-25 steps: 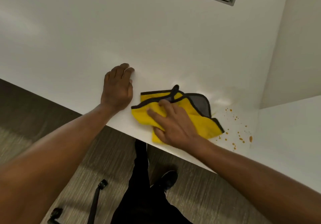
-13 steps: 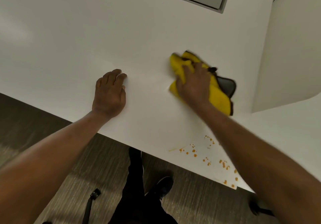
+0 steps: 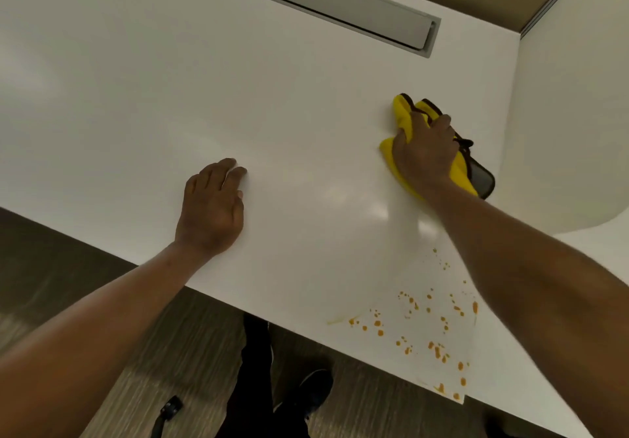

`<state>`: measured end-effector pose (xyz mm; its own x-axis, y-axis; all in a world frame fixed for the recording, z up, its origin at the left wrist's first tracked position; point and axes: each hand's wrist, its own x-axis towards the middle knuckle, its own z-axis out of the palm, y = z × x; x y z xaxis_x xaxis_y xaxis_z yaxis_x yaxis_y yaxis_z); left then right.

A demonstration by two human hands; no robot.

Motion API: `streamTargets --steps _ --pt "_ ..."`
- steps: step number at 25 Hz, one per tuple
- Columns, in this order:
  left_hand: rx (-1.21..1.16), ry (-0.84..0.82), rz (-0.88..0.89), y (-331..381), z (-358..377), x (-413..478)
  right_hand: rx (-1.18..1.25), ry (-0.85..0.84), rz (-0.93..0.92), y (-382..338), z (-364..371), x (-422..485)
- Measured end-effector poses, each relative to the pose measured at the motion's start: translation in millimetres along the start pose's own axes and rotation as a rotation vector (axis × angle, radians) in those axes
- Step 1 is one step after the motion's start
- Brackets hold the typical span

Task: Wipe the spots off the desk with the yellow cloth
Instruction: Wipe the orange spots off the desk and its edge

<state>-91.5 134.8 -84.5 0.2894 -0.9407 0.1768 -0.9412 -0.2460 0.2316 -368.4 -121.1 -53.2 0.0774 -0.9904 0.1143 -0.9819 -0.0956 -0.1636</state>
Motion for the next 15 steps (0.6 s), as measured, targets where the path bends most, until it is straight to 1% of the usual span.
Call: streamTargets --steps 1,2,4,6,8,9,10,11,12,13,15 --pt "0.000 0.003 0.004 0.3 0.1 -0.1 -0.021 -0.015 0.025 -23.3 1.9 -5.2" --pt "-0.002 0.002 0.003 0.1 -0.2 0.1 -0.059 -0.043 -0.066 -46.9 5.5 -15.6" --pt "-0.009 -0.005 -0.003 0.6 -1.2 0.2 -0.051 -0.128 -0.380 -89.9 8.8 -60.7" --pt "-0.014 -0.012 -0.001 0.1 -2.9 -0.3 0.055 -0.183 -0.574 -111.3 11.3 -134.3" --pt "-0.019 -0.015 0.006 0.0 -3.4 -0.8 0.160 -0.263 -0.680 -102.3 -0.1 -208.3" --pt "-0.022 -0.015 0.004 -0.2 -3.1 -1.1 0.152 -0.295 -0.769 -84.0 -3.9 -225.4" --pt "-0.023 -0.012 0.001 -0.1 -2.6 -0.7 0.132 -0.299 -0.860 -58.0 -8.4 -222.1" --pt "-0.022 -0.005 0.001 -0.2 -2.2 -0.4 0.114 -0.270 -0.890 -31.0 -10.9 -202.7" --pt "-0.020 0.001 0.004 0.0 -1.7 -0.2 0.094 -0.209 -0.829 -4.2 -12.4 -175.5" --pt "-0.017 0.006 0.007 0.0 -1.4 0.0 0.070 -0.126 -0.704 21.1 -14.1 -142.6" --pt "-0.011 0.013 0.017 -1.0 -0.5 0.1 0.015 -0.052 -0.395 57.8 -22.2 -79.4"
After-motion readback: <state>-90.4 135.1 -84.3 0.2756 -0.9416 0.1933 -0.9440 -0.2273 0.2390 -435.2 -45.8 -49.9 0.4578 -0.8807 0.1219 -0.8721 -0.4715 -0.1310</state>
